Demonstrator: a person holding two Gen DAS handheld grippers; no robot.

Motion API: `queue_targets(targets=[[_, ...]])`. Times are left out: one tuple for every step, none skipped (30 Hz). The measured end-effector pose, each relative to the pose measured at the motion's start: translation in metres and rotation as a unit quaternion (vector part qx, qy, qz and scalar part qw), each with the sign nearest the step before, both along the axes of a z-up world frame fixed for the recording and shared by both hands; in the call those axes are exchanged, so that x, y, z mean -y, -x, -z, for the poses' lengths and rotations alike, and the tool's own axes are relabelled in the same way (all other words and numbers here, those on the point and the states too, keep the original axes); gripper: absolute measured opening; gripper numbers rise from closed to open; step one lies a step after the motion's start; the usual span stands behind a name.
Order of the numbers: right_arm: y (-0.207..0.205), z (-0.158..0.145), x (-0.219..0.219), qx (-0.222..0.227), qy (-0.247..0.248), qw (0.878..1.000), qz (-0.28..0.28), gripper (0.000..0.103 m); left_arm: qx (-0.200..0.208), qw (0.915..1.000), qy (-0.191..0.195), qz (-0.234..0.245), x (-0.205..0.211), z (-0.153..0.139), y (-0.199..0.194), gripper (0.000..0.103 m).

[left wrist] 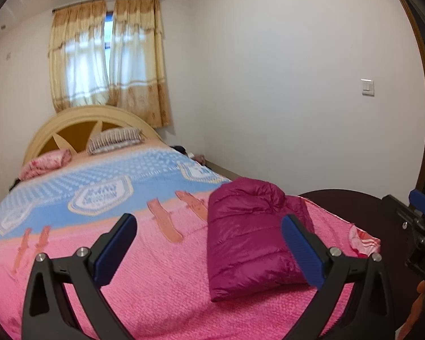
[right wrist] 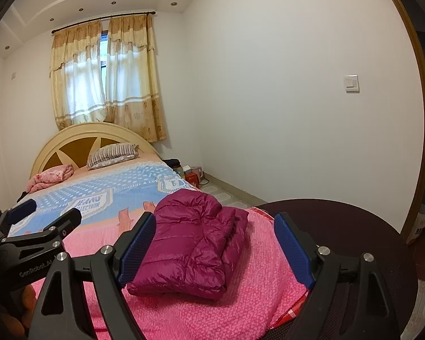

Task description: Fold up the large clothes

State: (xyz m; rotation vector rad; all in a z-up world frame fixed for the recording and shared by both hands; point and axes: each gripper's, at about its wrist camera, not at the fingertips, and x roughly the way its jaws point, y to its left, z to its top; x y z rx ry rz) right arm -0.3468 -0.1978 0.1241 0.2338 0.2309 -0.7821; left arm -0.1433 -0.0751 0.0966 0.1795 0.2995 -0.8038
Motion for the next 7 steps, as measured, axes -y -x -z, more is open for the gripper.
queue_targets(targets=[[-0.0007, 0.0006, 0.0002, -0.001, -0.001, 1.000, 0.000, 0.086, -0.004, 1.0000, 0.004, 0.002, -0.0011, 0.0003, -0.0014, 0.103], [-0.0018, 0.0016, 0.0005, -0.002, -0.003, 1.000, -0.001, 0.086, -0.003, 1.0000, 0.006, 0.002, -0.0018, 0.0008, -0.0018, 0.103], [-0.0022, 0.0025, 0.0009, -0.002, -0.004, 1.000, -0.002, 0.085, 0.001, 1.0000, 0.004, -0.001, -0.0018, 0.0013, -0.0010, 0.103], [-0.0029, 0.0037, 0.0014, -0.003, -0.005, 1.000, -0.002, 0.085, 0.006, 1.0000, 0.001, -0.004, -0.0014, 0.0016, 0.0000, 0.103], [-0.0040, 0.0054, 0.0028, -0.004, -0.006, 1.000, -0.003, 0.086, 0.010, 0.9999, -0.001, -0.006, -0.0012, 0.0018, 0.0000, 0.103], [-0.0042, 0.0073, 0.0052, -0.004, -0.008, 1.000, -0.003, 0.086, 0.010, 0.9999, -0.001, -0.006, -0.0013, 0.0022, -0.0009, 0.103], [-0.0043, 0.0100, 0.0085, -0.004, -0.012, 1.000, -0.001, 0.086, 0.008, 0.9999, -0.001, -0.005, -0.0021, 0.0023, -0.0033, 0.103]])
